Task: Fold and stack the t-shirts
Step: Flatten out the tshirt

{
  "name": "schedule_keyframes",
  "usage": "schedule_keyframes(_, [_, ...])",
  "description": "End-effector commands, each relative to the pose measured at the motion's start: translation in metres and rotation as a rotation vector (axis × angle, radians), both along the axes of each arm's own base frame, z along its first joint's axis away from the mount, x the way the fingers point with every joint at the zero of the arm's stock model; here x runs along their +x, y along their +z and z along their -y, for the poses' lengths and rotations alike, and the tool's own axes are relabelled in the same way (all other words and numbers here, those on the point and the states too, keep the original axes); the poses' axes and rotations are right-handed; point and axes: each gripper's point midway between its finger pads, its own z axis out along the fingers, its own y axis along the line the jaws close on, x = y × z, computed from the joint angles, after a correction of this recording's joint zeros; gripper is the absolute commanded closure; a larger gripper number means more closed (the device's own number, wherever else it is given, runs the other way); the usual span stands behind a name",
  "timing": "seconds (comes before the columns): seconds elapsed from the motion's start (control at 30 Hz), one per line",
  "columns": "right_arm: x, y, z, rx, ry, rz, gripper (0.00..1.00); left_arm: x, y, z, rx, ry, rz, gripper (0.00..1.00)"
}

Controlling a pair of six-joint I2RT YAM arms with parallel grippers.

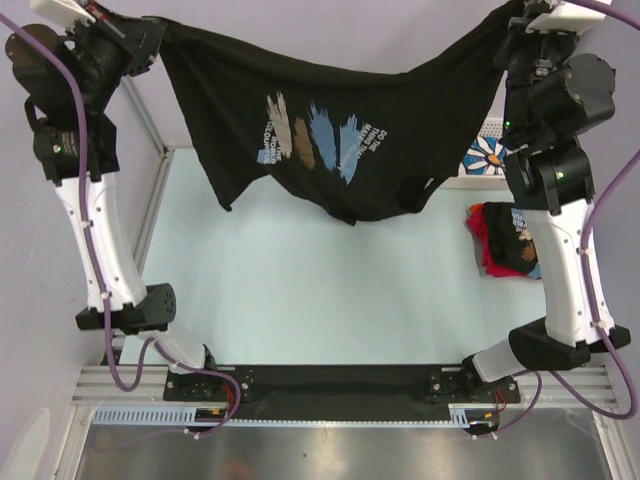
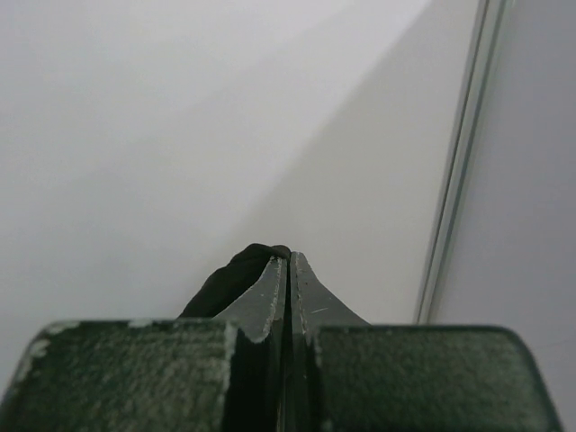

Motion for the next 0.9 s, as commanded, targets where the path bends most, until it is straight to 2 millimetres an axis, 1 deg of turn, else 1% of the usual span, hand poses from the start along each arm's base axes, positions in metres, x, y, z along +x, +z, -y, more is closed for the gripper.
schedule_keyframes(0.0, [-0.020,0.002,0.021,0.021,-0.069,-0.002,1.00,-0.064,0.032,0.009,0.031,0.019,0.088,1.00])
schedule_keyframes(0.03, [-0.009,-0.007,0.019,0.012,-0.062,-0.024,1.00,-0.046,0.011,0.007,0.017,0.020,0.020,1.00])
schedule_keyframes(0.1, [0.015,-0.025,0.024,0.021,-0.080,-0.074,1.00,-0.025,-0.014,0.007,0.008,0.005,-0.063,1.00])
schedule_keyframes(0.13, [0.040,-0.044,0.019,0.014,-0.073,-0.126,1.00,-0.004,-0.025,0.007,0.005,-0.006,-0.100,1.00])
schedule_keyframes(0.17, [0.050,-0.050,0.020,0.025,-0.065,-0.138,1.00,0.009,-0.045,0.007,-0.001,-0.016,-0.179,1.00])
schedule_keyframes(0.2, [0.062,-0.058,0.018,0.029,-0.059,-0.159,1.00,0.017,-0.051,0.008,0.004,-0.029,-0.199,1.00])
schedule_keyframes(0.23, [0.081,-0.071,0.018,0.036,-0.061,-0.188,1.00,0.022,-0.050,0.005,0.002,-0.029,-0.199,1.00])
schedule_keyframes(0.27, [0.091,-0.077,0.018,0.038,-0.062,-0.206,1.00,0.038,-0.070,0.001,-0.014,-0.034,-0.254,1.00])
schedule_keyframes(0.33, [0.097,-0.083,0.012,0.038,-0.052,-0.221,1.00,0.042,-0.080,-0.001,-0.012,-0.026,-0.280,1.00])
schedule_keyframes(0.37, [0.091,-0.075,0.008,0.046,-0.037,-0.205,1.00,0.027,-0.064,0.000,0.003,-0.018,-0.236,1.00])
schedule_keyframes(0.4, [0.085,-0.072,0.004,0.040,-0.028,-0.201,1.00,0.018,-0.055,-0.003,0.045,0.017,-0.201,1.00])
schedule_keyframes(0.43, [0.074,-0.062,0.002,0.037,-0.029,-0.176,1.00,0.010,-0.051,-0.004,0.062,0.036,-0.186,1.00])
schedule_keyframes(0.47, [0.054,-0.048,-0.008,0.011,-0.011,-0.150,1.00,-0.012,-0.034,-0.004,0.067,0.046,-0.146,1.00])
schedule_keyframes(0.5, [0.046,-0.047,-0.010,0.003,-0.009,-0.147,1.00,-0.021,-0.028,-0.004,0.063,0.047,-0.134,1.00])
schedule_keyframes(0.53, [0.035,-0.042,-0.012,0.005,-0.002,-0.135,1.00,-0.028,-0.028,-0.002,0.061,0.048,-0.135,1.00])
schedule_keyframes(0.57, [0.025,-0.039,-0.019,-0.001,0.019,-0.131,1.00,-0.039,-0.022,0.001,0.059,0.040,-0.121,1.00])
schedule_keyframes(0.6, [0.002,-0.028,-0.016,0.006,0.030,-0.103,1.00,-0.059,-0.012,0.005,0.071,0.038,-0.088,1.00])
schedule_keyframes(0.63, [-0.008,-0.025,-0.015,0.006,0.023,-0.102,1.00,-0.064,-0.017,0.008,0.074,0.036,-0.103,1.00])
schedule_keyframes(0.67, [-0.021,-0.021,-0.022,0.003,0.046,-0.098,1.00,-0.072,-0.017,0.010,0.073,0.031,-0.106,1.00])
schedule_keyframes(0.7, [-0.038,-0.012,-0.016,0.005,0.041,-0.078,1.00,-0.092,-0.009,0.013,0.076,0.029,-0.079,1.00])
schedule_keyframes(0.73, [-0.048,-0.011,-0.013,0.008,0.036,-0.081,1.00,-0.096,-0.015,0.017,0.072,0.020,-0.095,1.00])
schedule_keyframes(0.77, [-0.057,-0.007,-0.014,0.012,0.049,-0.071,1.00,-0.104,-0.014,0.020,0.074,0.013,-0.089,1.00])
schedule_keyframes(0.8, [-0.076,0.002,-0.015,0.018,0.076,-0.048,1.00,-0.113,-0.012,0.022,0.084,0.009,-0.080,1.00])
schedule_keyframes(0.83, [-0.084,0.003,-0.014,0.024,0.075,-0.049,1.00,-0.129,-0.011,0.027,0.086,-0.001,-0.071,1.00])
schedule_keyframes(0.87, [-0.092,0.004,-0.014,0.021,0.081,-0.048,1.00,-0.138,-0.010,0.027,0.089,0.000,-0.064,1.00])
